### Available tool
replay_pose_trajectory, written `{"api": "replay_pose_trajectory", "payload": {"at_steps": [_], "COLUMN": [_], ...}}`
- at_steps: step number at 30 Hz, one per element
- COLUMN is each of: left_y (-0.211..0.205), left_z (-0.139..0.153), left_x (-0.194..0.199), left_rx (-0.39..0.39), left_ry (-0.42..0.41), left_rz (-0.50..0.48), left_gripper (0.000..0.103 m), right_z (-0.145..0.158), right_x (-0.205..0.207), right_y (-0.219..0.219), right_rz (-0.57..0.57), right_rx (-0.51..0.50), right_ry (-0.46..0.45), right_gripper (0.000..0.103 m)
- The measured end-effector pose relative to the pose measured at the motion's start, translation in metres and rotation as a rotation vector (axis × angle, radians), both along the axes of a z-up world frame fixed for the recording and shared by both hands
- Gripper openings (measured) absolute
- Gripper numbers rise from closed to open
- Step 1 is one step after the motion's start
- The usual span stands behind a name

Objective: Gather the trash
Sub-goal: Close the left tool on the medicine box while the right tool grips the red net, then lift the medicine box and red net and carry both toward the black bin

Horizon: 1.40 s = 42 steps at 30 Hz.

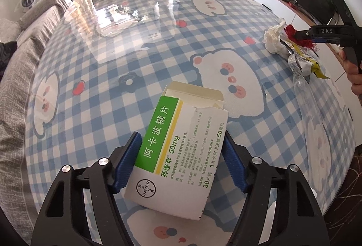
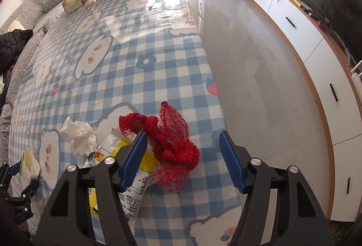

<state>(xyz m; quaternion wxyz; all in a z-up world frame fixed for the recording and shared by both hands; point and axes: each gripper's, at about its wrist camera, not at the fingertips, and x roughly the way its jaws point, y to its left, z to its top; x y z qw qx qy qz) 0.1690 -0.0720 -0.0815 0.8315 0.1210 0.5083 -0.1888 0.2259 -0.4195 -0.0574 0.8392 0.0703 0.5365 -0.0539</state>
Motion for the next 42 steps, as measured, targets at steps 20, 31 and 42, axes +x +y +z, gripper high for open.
{"api": "replay_pose_trajectory", "payload": {"at_steps": [20,31,42], "left_y": [-0.002,0.002,0.003], "left_z": [0.002,0.005,0.030], "left_x": [-0.011,-0.014,-0.015], "left_rx": [-0.017,-0.019,-0.052], "left_ry": [-0.025,-0.042,-0.097], "left_rz": [0.055,0.115,0.190], "left_gripper": [0.066,0.065,0.065], "right_z": [-0.007,0.002,0.027], "right_x": [-0.007,-0.019,-0.037], "right_y": [-0.001,-0.011,-0.004], "right_rz": [0.015,-0.001,0.027], "right_rx": [0.039,0.042,0.020], "right_ry": [-0.007,-0.054,-0.120], "right_gripper": [0.029,0.029,0.029]}}
